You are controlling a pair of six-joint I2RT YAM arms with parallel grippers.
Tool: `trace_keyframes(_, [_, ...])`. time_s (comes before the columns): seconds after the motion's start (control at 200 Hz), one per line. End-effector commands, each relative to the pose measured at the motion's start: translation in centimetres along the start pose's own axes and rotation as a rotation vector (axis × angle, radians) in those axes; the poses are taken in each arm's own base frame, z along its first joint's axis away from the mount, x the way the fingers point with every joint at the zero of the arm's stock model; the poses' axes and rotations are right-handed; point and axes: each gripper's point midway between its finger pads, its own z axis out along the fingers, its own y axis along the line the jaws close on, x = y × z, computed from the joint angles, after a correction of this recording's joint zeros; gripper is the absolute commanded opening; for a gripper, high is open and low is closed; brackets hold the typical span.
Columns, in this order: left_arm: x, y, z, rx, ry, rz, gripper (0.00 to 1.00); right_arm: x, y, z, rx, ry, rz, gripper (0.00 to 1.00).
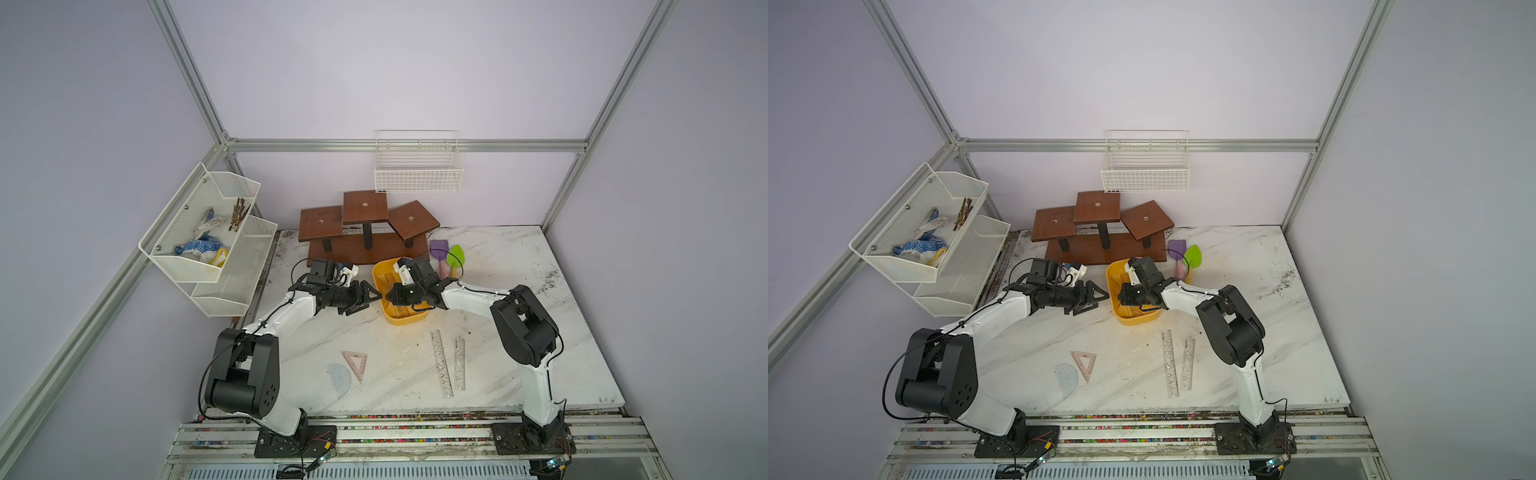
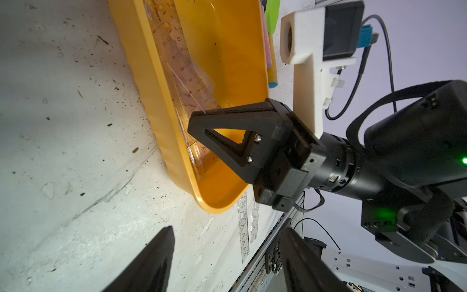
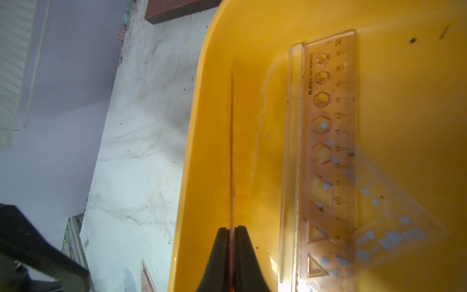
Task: Put the scattered rulers into the storage box
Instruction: Place the ruler in the storage box.
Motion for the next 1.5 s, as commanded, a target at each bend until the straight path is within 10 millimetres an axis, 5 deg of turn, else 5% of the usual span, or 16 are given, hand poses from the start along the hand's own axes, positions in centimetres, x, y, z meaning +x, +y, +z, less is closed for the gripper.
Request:
trace_keyframes(0.0, [-0.5,-0.2,-0.3,0.007,-0.016,0.044,0.7,0.3,-1.1,0.4,0.068,0.016,-0.021,0.03])
trace_keyframes(0.42, [-0.5,0.2,0.0,0.006,-0.003,0.028,0.7,0.3,-0.9,0.7,0.084,0.044,-0.038,0.18])
trace_keyframes(0.825, [-0.8,0.8,0.2,-0.015,-0.005,0.006,0.71,-4.4,1.9,-5.6,0.101,-0.074,-0.137,0.38])
trace_keyframes(1.15, [-0.7,1.3,0.6,-0.029,-0.002,-0.024,0.73,-5.1,-3.4,-10.1,0.226,-0.134,-0.11,0.5])
trace_keyframes(1.495, [-0.1,1.1,1.9,-0.032,0.019,-0.042,0.78,-3.0,-7.3,-10.9,0.265,-0.091,-0.072,0.71])
